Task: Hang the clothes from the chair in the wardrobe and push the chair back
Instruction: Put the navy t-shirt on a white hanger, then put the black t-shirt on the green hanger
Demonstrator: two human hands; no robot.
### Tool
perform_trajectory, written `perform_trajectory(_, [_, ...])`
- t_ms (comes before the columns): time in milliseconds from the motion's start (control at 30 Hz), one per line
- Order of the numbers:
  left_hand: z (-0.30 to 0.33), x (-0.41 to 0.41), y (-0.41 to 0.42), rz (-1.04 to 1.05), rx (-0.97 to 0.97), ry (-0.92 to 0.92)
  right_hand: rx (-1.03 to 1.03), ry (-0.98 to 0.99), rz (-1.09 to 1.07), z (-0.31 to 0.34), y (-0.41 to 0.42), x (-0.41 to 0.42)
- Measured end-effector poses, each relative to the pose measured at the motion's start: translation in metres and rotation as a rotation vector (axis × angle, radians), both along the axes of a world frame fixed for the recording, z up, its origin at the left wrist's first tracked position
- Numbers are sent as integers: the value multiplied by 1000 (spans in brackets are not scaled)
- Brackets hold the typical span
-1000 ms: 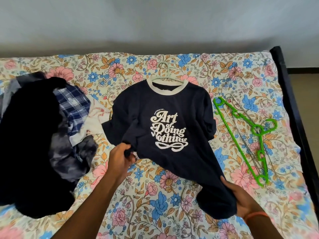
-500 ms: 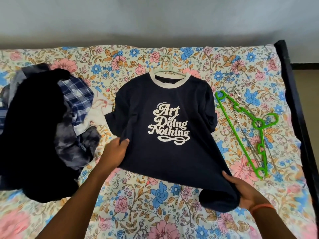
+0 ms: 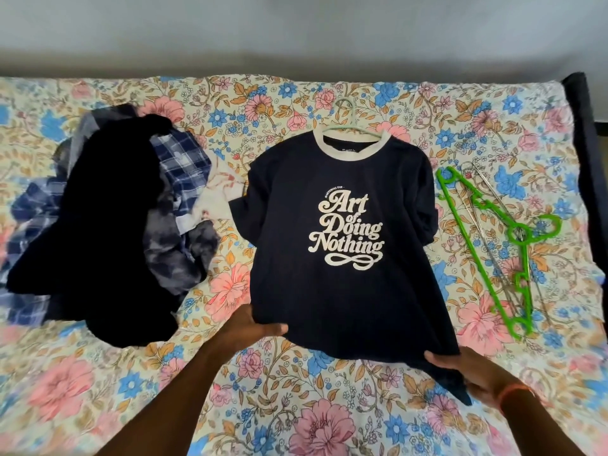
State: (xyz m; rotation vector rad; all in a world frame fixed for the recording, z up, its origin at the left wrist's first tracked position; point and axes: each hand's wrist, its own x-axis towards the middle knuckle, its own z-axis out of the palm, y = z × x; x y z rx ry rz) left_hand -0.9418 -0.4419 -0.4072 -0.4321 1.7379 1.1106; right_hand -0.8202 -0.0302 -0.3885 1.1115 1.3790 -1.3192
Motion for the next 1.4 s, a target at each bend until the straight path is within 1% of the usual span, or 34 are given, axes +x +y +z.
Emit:
perform_trajectory(67, [-1,3,1,143,10,-36,-50,-7,-55,1,1,6])
perform_trajectory(100, [-4,4,1,228,22,-84,-55,-27,-87,1,1,9])
perform_trajectory(133, [-5,7,2,299,29,-141,-22,-40,-96,0,1,11])
perform_trajectory(200, [-9,13,2,359,-13,-236,166,-26,-69,-10,5,16])
perform_trajectory(233, [-12,17,2,336,-68,-246,283,-12,-39,-18,8,19])
perform_trajectory(267, [-14,22,0,261,-151,-213,386,-9,10,-25,11,22])
perform_trajectory(367, [-22,33,-9,-152,-431,13,558,-53,199,-44,11,32])
perform_trajectory(400, [-21,37,-12,-245,-507,59,620,-72,265,-47,8,34])
perform_trajectory(467, [-16,41,-17,-295,-592,85,767,-89,359,-39,-7,33])
perform_trajectory(533, [-6,41,-17,-275,-605,85,861,-99,405,-26,-25,28])
perform_trajectory(600, [6,36,-16,-299,-596,95,859,-22,456,-14,-47,18])
perform_trajectory(667, [18,27,-17,-310,-628,146,773,68,520,-11,-70,3])
perform_trajectory(700, [25,20,-21,-280,-656,192,718,102,568,-10,-85,-8])
perform_trajectory(767, [43,3,-35,-225,-715,335,598,173,638,-7,-120,-31])
perform_trajectory(867, [65,-27,-69,-146,-815,532,439,281,659,0,-183,-74])
perform_trajectory(933, [74,-49,-105,-81,-879,655,383,350,682,4,-231,-102])
perform_trajectory(1000, [77,-68,-139,-13,-904,769,359,422,678,6,-276,-128])
perform_trajectory(1033, [79,-78,-157,19,-921,776,345,454,653,8,-300,-140])
perform_trajectory(1100, [79,-98,-188,68,-955,723,318,505,556,11,-349,-165])
perform_trajectory(1200, [74,-124,-222,20,-944,598,329,603,464,20,-418,-201])
perform_trajectory(1267, [68,-136,-242,9,-839,511,350,687,420,26,-460,-223])
perform_trajectory(1367, [67,-142,-252,-2,-609,516,392,803,316,41,-505,-250])
perform_trajectory(1400, [68,-141,-252,11,-492,515,394,822,286,46,-517,-258])
